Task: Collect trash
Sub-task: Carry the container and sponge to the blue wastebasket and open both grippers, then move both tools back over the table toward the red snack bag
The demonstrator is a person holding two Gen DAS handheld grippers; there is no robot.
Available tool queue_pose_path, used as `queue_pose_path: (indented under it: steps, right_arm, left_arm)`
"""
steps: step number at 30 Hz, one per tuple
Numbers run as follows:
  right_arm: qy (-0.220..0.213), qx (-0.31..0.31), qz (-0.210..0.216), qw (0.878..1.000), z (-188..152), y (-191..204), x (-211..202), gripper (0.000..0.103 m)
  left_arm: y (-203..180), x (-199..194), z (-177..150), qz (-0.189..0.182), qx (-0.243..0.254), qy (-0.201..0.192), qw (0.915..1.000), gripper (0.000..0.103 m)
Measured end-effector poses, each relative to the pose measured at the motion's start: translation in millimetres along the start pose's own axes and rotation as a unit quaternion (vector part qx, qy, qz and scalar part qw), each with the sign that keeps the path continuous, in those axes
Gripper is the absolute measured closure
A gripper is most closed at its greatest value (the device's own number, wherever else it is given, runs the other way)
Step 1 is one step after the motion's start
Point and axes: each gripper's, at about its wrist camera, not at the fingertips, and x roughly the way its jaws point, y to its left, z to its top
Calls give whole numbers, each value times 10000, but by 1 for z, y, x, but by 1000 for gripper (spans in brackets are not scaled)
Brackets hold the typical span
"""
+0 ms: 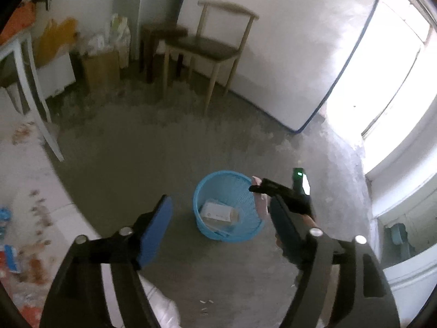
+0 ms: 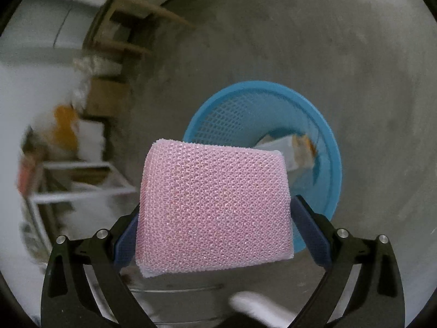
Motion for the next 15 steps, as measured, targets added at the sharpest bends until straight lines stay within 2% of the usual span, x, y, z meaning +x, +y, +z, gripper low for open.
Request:
queue_pose_path:
  steps: [4, 8, 10, 12, 15]
  right_arm:
    - [-374, -859, -550, 9941, -7, 29, -10, 8]
    - [-645, -1622, -865, 9808, -10, 55, -16, 8]
    - [-658, -1845, -722, 9780, -12, 64, -21, 8]
    - [-572, -1788, -417, 9813, -10, 69, -25, 8]
    - [-613, -1690, -328, 9832, -9, 70, -35, 8]
  left_arm:
    - [21, -58, -29, 58, 29, -396, 9992, 19]
    - [43, -94, -68, 203, -161, -468, 9986, 18]
    - [54, -104, -82, 251, -266, -464, 9983, 18]
    - [66, -114, -97, 376, -365, -469, 9975, 18]
    - [85, -135, -121, 532, -658, -576, 9947, 18]
